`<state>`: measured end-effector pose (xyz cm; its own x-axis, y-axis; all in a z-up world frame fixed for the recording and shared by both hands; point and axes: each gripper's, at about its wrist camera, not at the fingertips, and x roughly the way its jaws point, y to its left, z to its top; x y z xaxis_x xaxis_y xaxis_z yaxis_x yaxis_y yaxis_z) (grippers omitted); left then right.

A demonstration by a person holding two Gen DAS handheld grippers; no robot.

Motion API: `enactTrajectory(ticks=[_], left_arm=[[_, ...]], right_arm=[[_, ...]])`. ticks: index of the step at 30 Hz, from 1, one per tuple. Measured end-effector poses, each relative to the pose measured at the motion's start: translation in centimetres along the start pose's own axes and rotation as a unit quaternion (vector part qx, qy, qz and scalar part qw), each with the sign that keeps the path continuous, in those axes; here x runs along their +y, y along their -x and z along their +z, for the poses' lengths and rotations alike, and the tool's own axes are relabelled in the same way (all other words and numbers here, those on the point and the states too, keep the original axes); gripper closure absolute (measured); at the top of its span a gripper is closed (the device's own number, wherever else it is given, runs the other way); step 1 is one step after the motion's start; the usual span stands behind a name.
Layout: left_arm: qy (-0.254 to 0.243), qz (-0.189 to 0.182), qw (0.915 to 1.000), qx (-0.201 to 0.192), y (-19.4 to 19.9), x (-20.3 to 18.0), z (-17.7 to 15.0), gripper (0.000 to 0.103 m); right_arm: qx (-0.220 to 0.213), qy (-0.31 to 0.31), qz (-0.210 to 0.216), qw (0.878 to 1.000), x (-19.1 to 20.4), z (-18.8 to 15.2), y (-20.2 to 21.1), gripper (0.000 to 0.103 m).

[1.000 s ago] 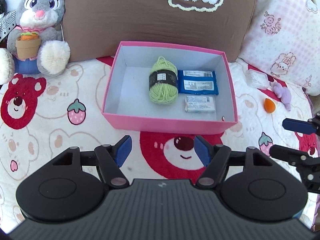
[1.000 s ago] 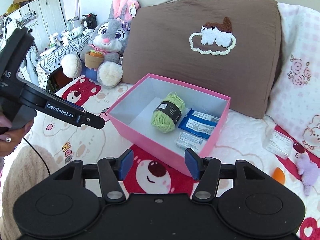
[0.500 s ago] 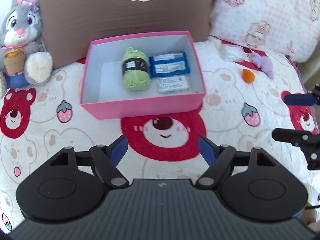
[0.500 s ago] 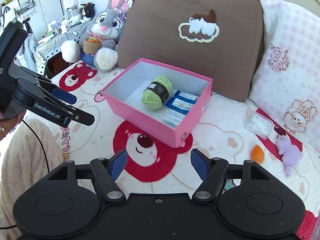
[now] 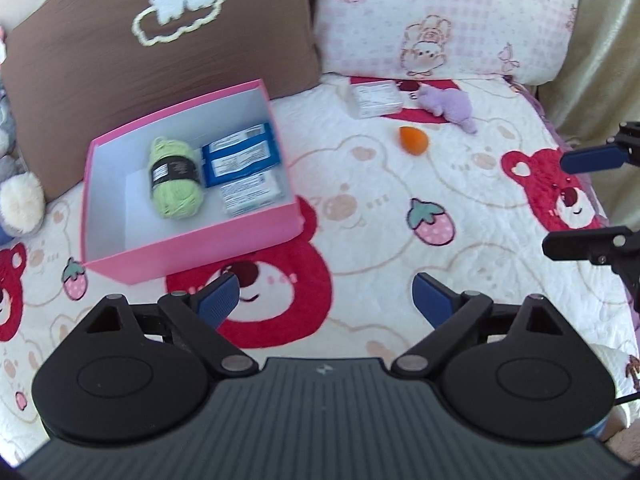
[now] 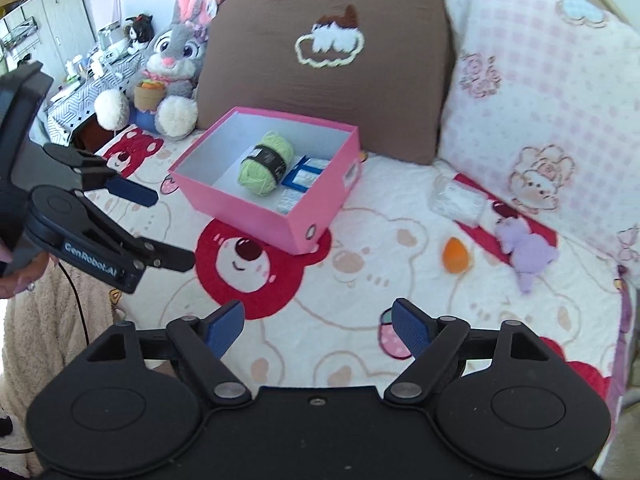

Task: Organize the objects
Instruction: 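Move the left tool toward the purple plush toy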

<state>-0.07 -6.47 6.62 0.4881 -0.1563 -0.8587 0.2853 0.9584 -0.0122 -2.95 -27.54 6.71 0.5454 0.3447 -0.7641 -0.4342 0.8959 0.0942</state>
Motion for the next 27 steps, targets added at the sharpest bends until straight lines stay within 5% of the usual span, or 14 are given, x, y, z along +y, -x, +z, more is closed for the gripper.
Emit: enactTrajectory(ticks=[5,10,27], left_arm=[[0.001,-0.017,0.999,-0.04,-0.7,-1.9,1.8,0.008],[0.004,-0.02,0.9982,-0.057,-2.3,-3.3,4.1,0.008],[0.035,-0.092,0.9919,-0.079,-10.9,-7.2,12.4,0.008]], right_arm=[[-0.083,-0.032,-0.034,0.995,-2.1,-1.2,1.3,0.016],[-0.111,-0.028,-0.06,0.992,-4.3,-2.4,0.9,0.016],[-0.123,-0.091,-0.099,0.983,-13.4,-2.9,-4.6,0.014]])
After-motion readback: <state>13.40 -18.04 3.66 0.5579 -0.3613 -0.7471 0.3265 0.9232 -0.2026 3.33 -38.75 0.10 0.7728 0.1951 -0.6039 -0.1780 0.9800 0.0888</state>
